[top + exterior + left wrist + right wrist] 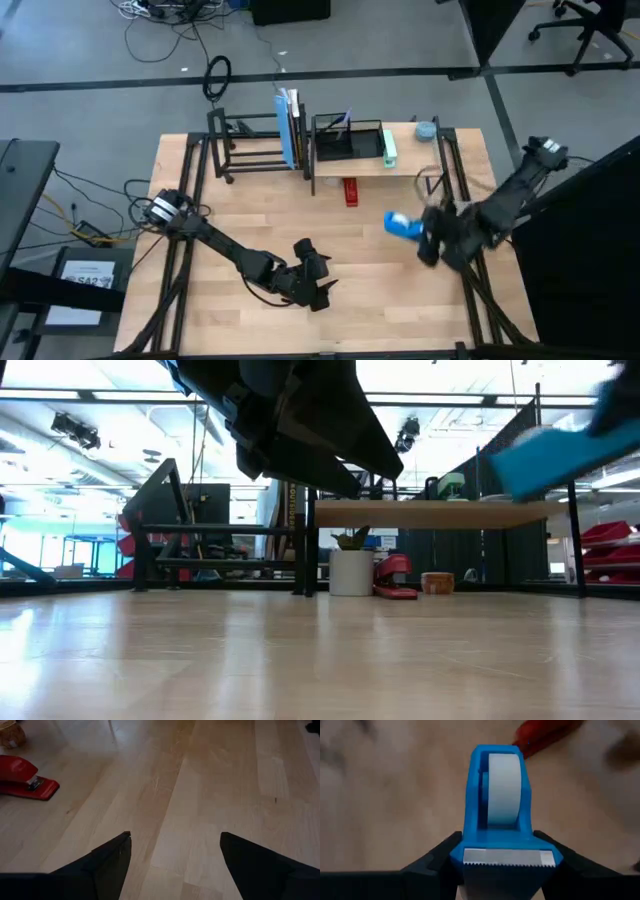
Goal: Stock shelves
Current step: Remove the blue tape dispenser from the shelf
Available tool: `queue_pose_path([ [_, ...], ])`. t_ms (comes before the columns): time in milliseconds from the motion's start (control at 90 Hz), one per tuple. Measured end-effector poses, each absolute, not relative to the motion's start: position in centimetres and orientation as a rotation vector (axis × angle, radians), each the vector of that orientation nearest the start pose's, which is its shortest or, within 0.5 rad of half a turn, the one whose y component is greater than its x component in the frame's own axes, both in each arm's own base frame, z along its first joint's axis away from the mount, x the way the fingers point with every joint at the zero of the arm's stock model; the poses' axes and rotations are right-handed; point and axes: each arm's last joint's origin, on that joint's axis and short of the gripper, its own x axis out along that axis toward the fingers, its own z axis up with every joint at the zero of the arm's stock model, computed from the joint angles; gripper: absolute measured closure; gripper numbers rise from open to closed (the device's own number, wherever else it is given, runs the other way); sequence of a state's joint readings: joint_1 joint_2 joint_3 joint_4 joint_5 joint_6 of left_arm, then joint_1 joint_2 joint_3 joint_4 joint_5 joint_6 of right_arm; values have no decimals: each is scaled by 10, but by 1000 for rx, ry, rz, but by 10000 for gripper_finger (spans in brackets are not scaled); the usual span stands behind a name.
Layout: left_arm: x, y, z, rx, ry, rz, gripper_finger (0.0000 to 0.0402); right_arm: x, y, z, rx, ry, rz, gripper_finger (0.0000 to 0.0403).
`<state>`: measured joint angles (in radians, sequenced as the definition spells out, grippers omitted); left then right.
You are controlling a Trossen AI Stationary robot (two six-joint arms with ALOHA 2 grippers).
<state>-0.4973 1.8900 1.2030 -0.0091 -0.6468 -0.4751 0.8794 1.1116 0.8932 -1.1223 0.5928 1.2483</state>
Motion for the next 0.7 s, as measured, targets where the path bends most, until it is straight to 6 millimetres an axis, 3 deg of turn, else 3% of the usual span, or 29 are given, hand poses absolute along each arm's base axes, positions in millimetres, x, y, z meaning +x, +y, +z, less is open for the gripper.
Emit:
queue_pose_path([
  [122,361,-176,188,-90,523,273,117,115,156,233,121,1161,-244,229],
  [244,361,-176,188,-91,516,271,117,101,172,220,80,1346,-200,229],
  [500,362,-176,189,-97,505,271,117,81,179,196,275,1219,-356,220],
  [700,362,-176,190,-102,498,269,117,72,167,169,480,1197,-737,224],
])
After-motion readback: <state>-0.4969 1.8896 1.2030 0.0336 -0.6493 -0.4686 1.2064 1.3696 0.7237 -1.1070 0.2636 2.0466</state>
